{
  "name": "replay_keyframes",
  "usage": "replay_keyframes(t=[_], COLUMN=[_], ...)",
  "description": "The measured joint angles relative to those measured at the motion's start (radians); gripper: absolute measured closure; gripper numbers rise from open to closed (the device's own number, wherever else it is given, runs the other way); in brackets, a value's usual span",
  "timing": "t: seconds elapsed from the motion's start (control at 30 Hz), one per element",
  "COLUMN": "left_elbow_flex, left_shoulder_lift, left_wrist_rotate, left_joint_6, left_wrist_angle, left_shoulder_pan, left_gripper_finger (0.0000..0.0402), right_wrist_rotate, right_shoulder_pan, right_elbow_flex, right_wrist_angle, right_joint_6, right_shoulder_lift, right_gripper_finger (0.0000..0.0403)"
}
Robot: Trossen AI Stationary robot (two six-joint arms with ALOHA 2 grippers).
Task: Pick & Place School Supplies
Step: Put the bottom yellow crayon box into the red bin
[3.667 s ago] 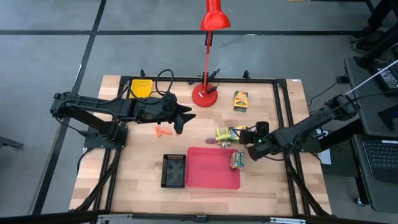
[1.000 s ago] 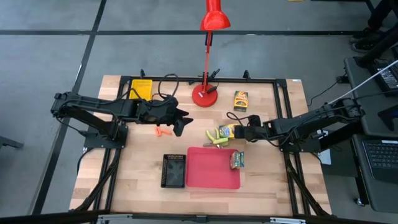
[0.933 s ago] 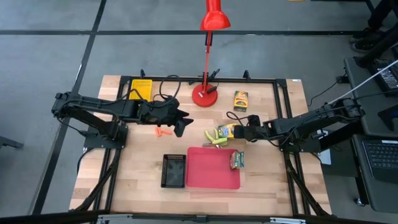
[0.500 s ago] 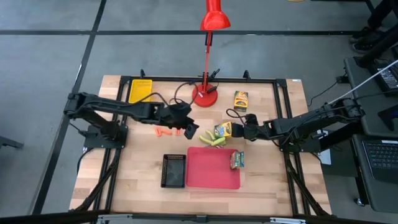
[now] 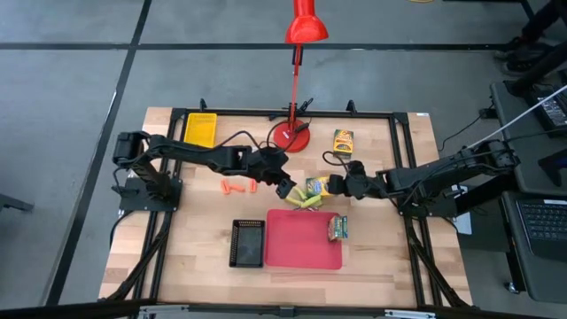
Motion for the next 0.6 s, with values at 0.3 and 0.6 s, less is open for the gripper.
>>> replay_keyframes(t=[0.3,0.6], left_elbow_flex=[0.000,0.000], left_shoulder_lift=[-0.002,0.002], left_wrist_rotate=[0.008,0.034], left_joint_6=[0.015,-0.019], left_wrist_angle=[0.000,0.017], left_shoulder_pan=[-0.001,0.011], left_gripper_finger=[0.0201,0.0204], right_wrist_rotate=[0.000,-0.050], right_shoulder_pan=[-0.013,-0.013], right_elbow_flex=[0.040,0.041], right_wrist_angle=[-0.205,-0.373], right_joint_6=[0.043,0.111], right_shoulder_lift=[0.000,0.000], right_gripper_finger=[0.0364,0.0364])
